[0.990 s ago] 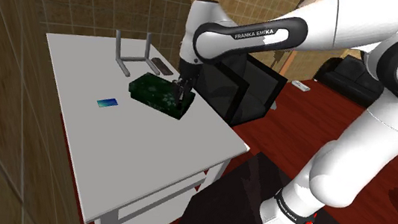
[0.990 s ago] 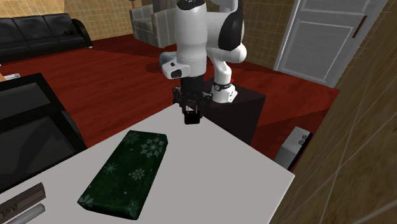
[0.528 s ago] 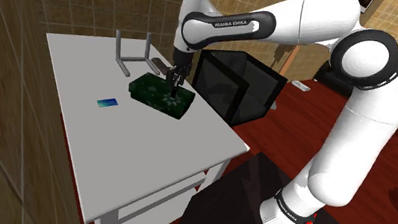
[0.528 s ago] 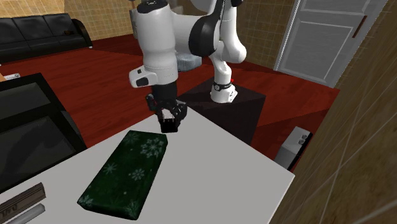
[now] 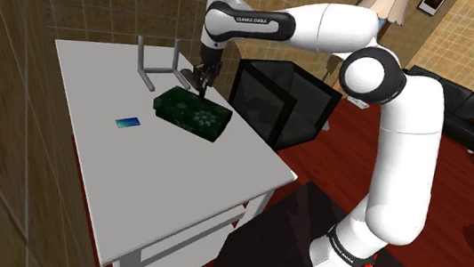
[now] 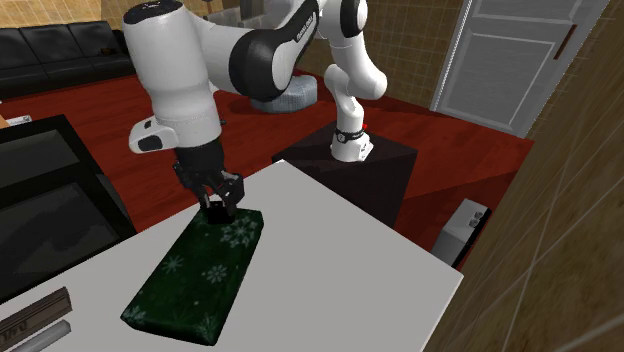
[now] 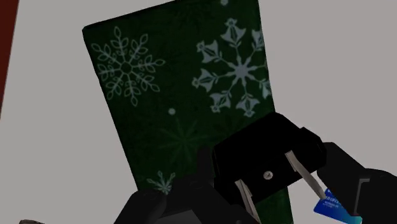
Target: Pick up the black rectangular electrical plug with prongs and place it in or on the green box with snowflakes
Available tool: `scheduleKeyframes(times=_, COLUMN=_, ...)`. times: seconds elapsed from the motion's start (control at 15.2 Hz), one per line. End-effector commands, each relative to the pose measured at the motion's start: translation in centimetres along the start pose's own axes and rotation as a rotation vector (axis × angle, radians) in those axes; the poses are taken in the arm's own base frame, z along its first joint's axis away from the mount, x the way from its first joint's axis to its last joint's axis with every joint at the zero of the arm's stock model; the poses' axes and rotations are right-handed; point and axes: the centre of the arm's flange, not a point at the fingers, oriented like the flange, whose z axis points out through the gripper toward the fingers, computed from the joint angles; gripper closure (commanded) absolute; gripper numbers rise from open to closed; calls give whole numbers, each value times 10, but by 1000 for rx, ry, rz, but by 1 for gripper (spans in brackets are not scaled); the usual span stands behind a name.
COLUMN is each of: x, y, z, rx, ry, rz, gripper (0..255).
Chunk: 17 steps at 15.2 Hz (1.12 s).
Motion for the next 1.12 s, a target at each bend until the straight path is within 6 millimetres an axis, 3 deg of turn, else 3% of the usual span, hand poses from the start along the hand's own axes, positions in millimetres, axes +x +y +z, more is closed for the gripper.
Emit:
scheduleKeyframes(times=0.0, x=19, y=16, z=-2, rx=0, ry=0, rz=0, gripper=255)
scheduleKeyframes(times=0.13, x=41, y=34, z=-3, rx=0, ry=0, rz=0, gripper=255)
scheduleKeyframes(times=1.06, x=41, y=34, z=75, rx=0, ry=0, rz=0, gripper=255)
